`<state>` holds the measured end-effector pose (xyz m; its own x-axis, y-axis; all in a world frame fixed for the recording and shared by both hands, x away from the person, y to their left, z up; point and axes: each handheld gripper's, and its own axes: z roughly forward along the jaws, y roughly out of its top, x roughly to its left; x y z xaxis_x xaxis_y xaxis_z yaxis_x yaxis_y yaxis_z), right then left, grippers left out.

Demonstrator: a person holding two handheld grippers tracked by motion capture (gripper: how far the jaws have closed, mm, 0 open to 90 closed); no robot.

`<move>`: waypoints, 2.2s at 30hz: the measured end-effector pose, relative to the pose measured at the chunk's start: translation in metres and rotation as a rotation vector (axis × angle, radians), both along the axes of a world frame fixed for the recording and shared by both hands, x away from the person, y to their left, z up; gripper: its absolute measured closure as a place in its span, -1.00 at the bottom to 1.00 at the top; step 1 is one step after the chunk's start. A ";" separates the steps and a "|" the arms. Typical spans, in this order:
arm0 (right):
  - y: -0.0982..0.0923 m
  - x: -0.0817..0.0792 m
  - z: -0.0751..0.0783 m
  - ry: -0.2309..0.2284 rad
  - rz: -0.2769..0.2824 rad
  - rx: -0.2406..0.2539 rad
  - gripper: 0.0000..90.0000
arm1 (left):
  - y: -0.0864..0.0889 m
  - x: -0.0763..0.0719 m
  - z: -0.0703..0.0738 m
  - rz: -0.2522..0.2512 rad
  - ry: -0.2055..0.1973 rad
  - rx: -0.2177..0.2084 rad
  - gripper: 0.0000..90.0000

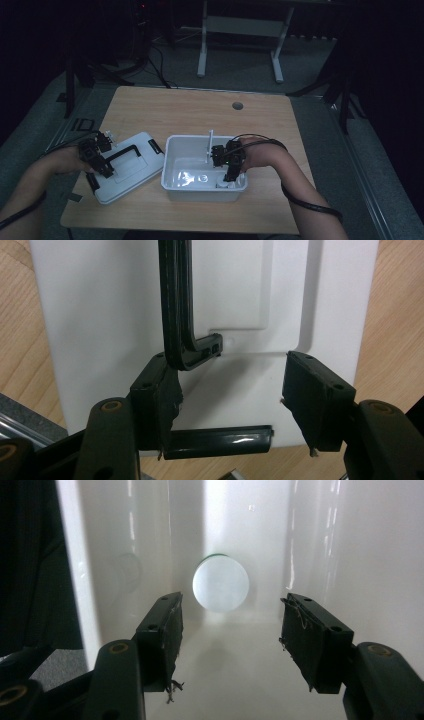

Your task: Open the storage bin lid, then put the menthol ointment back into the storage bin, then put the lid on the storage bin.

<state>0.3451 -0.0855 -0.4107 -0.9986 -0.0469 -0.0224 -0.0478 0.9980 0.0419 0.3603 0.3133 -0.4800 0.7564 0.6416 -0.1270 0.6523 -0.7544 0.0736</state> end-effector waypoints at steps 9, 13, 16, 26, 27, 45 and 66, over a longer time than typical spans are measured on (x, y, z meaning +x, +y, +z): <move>-0.016 -0.001 0.017 -0.032 -0.016 0.013 -0.26 | -0.002 0.000 0.001 -0.002 0.009 -0.001 -0.17; -0.028 -0.001 0.029 -0.051 -0.039 0.029 -0.30 | -0.002 0.000 0.002 -0.001 0.012 -0.005 -0.17; -0.037 -0.001 0.036 -0.060 -0.046 0.039 -0.32 | -0.002 -0.001 0.003 0.002 0.013 -0.008 -0.17; -0.073 0.000 0.045 -0.081 -0.115 0.068 -0.51 | 0.000 0.001 0.005 0.021 -0.017 0.015 -0.37; -0.078 0.000 0.044 -0.085 -0.126 0.073 -0.56 | 0.000 0.001 0.005 0.020 -0.018 0.014 -0.37; -0.154 0.005 -0.005 -0.077 -0.287 0.065 -0.70 | -0.007 0.000 0.001 0.004 -0.056 0.034 -0.43; -0.209 -0.010 -0.052 -0.020 -0.414 0.032 -0.68 | -0.026 0.010 -0.007 -0.046 -0.063 0.133 -0.10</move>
